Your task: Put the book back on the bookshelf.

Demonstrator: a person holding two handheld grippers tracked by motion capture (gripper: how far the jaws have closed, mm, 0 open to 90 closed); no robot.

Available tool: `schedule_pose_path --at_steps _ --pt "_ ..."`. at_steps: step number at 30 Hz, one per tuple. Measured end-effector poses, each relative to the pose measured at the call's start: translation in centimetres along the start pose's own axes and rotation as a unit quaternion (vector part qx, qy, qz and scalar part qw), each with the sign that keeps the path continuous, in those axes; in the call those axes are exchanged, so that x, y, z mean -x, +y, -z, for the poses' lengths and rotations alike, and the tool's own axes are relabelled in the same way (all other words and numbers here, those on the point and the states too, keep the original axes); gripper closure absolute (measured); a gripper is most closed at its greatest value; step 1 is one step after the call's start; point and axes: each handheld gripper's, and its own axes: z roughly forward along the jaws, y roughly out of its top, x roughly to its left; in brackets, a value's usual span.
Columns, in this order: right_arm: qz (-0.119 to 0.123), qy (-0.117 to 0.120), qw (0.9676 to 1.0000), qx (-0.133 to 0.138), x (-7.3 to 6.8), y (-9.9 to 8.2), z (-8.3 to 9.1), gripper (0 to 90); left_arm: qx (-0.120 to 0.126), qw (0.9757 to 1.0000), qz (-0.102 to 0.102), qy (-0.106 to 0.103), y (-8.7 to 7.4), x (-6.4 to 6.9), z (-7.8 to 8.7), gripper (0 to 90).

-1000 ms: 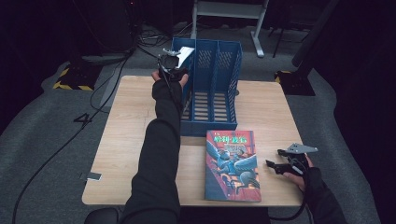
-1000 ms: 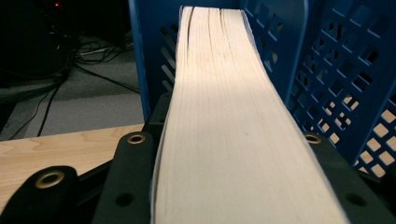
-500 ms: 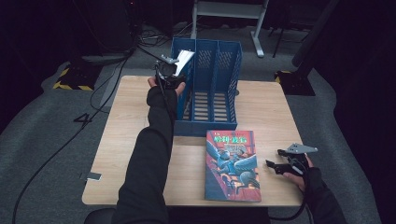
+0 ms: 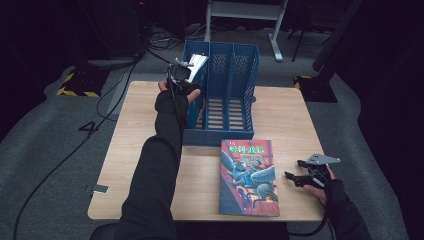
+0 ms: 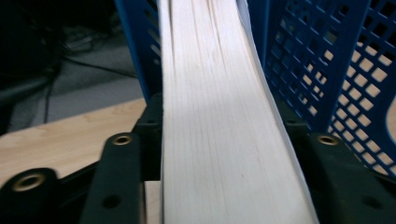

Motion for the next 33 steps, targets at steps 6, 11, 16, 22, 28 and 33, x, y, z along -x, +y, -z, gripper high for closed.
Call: schedule_pose_path --at_steps 6,11,16,22,28,33 --pt "0.0 0.0 1.0 0.0 0.0 0.0 0.0 22.5 -0.029 0.9989 -0.016 0.033 0.6 0.2 -0.2 51.7" --pt "0.0 0.0 1.0 0.0 0.0 0.0 0.0 22.4 -0.025 0.9989 -0.007 0.04 0.9 0.4 -0.4 59.5" --pt "0.0 0.0 1.0 0.0 0.0 0.0 0.0 22.5 -0.016 0.9986 -0.008 0.049 1.6 0.7 -1.0 60.1" --pt "-0.002 0.0 1.0 0.0 0.0 0.0 0.0 22.5 0.008 0.9987 0.012 0.05 2.6 0.2 -1.4 60.1" --pt "0.0 0.001 1.0 0.001 0.0 0.0 0.0 22.4 0.02 0.9978 0.011 0.063 3.0 0.3 -2.1 60.0" --pt "0.0 0.002 1.0 0.001 0.0 0.0 0.0 22.4 0.026 0.9969 0.03 0.068 2.3 -0.1 -2.8 60.0"
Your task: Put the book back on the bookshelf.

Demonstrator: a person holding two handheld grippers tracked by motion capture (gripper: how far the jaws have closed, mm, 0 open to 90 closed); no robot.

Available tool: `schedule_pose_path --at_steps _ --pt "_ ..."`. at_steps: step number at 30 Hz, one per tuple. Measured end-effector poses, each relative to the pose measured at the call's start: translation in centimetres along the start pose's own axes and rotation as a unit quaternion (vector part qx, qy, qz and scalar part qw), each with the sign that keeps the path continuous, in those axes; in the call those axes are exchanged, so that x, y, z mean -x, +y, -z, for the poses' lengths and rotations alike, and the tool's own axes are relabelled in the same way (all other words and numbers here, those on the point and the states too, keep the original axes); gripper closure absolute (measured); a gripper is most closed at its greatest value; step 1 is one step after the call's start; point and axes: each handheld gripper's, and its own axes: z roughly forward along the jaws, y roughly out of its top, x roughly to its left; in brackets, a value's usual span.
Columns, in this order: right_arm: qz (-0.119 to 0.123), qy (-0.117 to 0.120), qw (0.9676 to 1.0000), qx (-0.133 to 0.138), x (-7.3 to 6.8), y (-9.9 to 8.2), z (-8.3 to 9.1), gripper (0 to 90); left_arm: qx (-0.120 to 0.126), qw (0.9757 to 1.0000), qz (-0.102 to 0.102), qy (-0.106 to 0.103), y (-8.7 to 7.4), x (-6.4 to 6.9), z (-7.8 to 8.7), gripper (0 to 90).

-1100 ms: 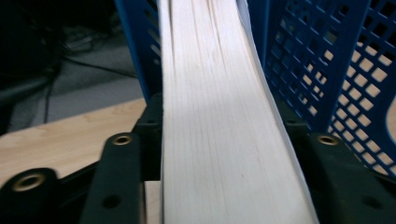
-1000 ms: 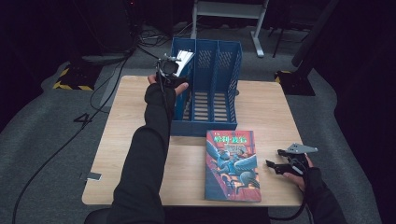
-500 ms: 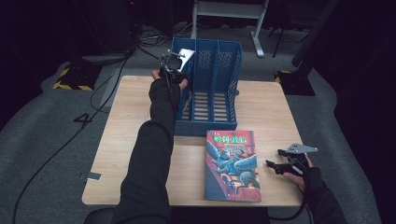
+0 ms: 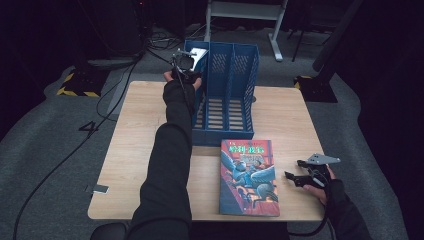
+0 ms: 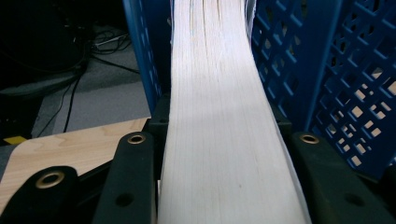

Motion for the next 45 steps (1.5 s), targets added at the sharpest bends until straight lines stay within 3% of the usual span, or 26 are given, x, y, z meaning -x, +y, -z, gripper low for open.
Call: schedule_pose_path --at_steps 6,8,11,14,19,24,30,45 --pt "0.001 0.0 1.0 -0.001 0.0 0.0 0.0 22.5 -0.002 0.9999 0.0 -0.01 -0.5 -0.4 0.3 59.2" --pt "0.001 0.0 1.0 -0.001 0.0 0.0 0.0 22.5 0.0 0.9998 -0.016 -0.013 -0.8 -0.4 0.5 58.8" --pt "0.002 0.0 1.0 -0.001 0.0 0.0 0.0 22.4 0.002 0.9997 -0.018 -0.019 -0.8 -0.5 0.9 57.4" --pt "0.002 -0.001 1.0 -0.001 0.0 0.0 0.0 22.4 0.005 0.9994 -0.028 -0.018 -0.7 -0.7 1.6 55.2" --pt "0.0 -0.002 1.0 -0.001 0.0 0.0 0.0 22.4 0.011 0.999 -0.027 -0.033 -0.7 -1.1 2.7 50.4" --pt "-0.001 -0.004 1.0 -0.001 0.0 0.0 0.0 22.0 0.02 0.9982 -0.04 -0.041 -1.2 -1.5 4.3 44.1" --pt "-0.002 -0.006 1.0 -0.002 0.0 0.0 0.0 21.7 0.024 0.9967 -0.047 -0.063 -2.2 -2.6 6.1 41.3" --pt "-0.004 -0.006 1.0 -0.002 0.0 0.0 0.0 21.6 0.032 0.9924 -0.08 -0.088 -5.5 -4.0 8.7 35.9"
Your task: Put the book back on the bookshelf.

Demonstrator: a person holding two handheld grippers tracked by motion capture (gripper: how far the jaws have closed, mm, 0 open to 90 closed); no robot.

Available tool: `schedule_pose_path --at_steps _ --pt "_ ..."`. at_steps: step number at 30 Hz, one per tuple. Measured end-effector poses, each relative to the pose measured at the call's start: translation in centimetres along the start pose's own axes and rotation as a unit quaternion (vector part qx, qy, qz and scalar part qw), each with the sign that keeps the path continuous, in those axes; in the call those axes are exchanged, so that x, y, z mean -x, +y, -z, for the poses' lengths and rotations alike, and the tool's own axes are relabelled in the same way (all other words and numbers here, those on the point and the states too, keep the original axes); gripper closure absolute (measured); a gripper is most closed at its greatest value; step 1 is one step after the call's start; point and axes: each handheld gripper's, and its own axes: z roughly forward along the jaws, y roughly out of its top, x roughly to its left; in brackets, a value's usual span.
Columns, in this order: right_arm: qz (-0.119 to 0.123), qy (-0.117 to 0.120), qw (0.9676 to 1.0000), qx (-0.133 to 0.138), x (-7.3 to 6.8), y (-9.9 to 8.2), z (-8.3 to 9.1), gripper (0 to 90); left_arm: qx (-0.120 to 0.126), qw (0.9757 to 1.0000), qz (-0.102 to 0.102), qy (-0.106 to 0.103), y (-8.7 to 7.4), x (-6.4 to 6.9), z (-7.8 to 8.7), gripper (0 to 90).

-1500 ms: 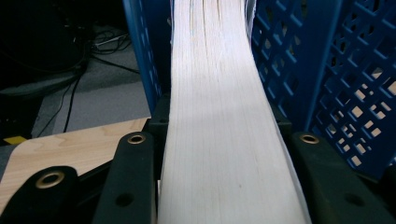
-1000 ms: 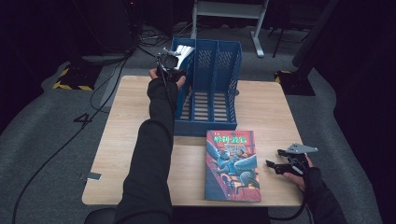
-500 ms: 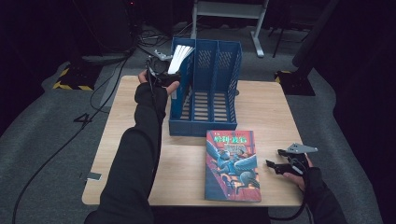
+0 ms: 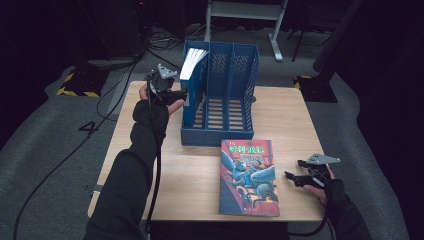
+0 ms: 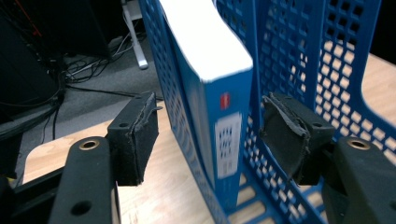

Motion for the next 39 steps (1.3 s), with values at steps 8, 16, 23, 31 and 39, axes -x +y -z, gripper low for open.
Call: schedule_pose_path --at_steps 8,16,23,31,39 --pt "0.0 0.0 1.0 0.0 0.0 0.0 0.0 21.5 -0.003 0.9999 -0.013 -0.01 -2.3 -0.2 1.3 33.4" --pt "0.0 -0.004 1.0 -0.006 0.0 0.1 0.1 21.2 -0.005 0.9984 -0.041 -0.04 -4.3 0.7 2.3 31.1" --pt "0.009 -0.012 0.9999 0.006 -0.4 0.6 0.9 25.1 -0.019 0.9925 -0.087 -0.083 -7.0 2.7 2.6 28.6" --pt "0.007 0.031 0.9993 0.021 -1.5 2.0 2.4 25.1 -0.039 0.9774 -0.128 -0.163 -10.8 5.0 2.4 28.0" --pt "0.023 0.081 0.9957 0.04 -3.5 3.9 4.4 26.8 -0.083 0.9616 -0.168 -0.201 -14.7 7.5 1.6 25.3"
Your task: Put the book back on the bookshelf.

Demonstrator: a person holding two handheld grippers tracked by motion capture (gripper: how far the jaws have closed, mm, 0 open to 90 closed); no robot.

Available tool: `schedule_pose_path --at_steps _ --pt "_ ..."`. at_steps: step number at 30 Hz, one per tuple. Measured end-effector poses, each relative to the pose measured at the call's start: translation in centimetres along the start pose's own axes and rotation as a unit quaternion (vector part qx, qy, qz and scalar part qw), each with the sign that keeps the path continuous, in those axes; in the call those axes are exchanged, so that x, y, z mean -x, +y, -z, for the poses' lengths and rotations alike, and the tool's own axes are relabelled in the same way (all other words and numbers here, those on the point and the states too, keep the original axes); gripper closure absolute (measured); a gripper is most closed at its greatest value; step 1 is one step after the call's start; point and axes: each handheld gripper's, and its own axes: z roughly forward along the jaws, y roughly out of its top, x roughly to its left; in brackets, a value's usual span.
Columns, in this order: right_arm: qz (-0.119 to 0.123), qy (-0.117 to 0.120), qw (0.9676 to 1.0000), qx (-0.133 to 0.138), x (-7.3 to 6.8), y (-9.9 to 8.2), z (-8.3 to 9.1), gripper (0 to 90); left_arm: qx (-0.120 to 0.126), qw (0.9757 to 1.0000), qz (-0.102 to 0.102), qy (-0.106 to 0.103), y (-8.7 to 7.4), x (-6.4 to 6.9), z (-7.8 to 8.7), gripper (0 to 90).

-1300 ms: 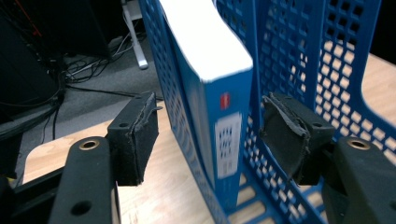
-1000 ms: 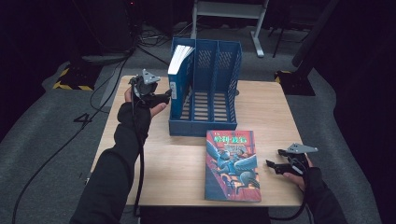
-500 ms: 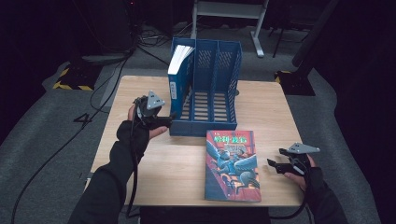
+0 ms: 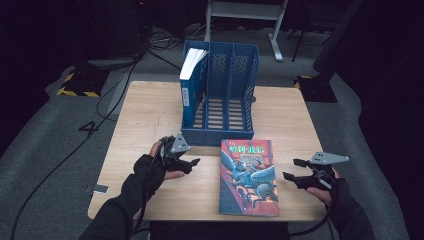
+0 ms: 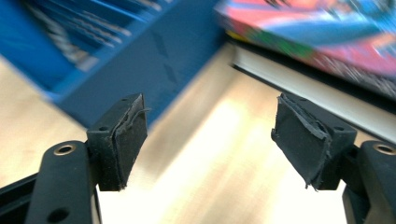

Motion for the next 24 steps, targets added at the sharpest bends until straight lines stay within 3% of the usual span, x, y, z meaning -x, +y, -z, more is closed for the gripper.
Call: schedule_pose_path --at_steps 5,8,15,21,24 --pt "0.012 0.023 0.9996 -0.006 -1.2 0.7 0.2 26.3 -0.018 0.9995 -0.018 -0.02 -1.1 1.4 -0.7 23.7" --pt "0.019 0.048 0.9985 -0.018 -2.6 1.4 0.2 25.3 -0.026 0.9988 -0.021 -0.035 -1.8 2.3 -1.1 23.1" --pt "0.039 0.077 0.9951 -0.048 -4.4 1.8 -0.4 24.5 -0.049 0.9968 -0.027 -0.057 -3.1 3.8 -1.9 22.7" --pt "0.034 0.092 0.9928 -0.069 -4.9 1.8 -1.3 22.0 -0.042 0.9963 -0.016 -0.074 -3.4 4.0 -2.4 22.6" --pt "0.029 0.1 0.9916 -0.076 -4.8 1.8 -1.4 21.4 -0.05 0.9957 -0.019 -0.075 -3.6 4.2 -2.9 22.6"
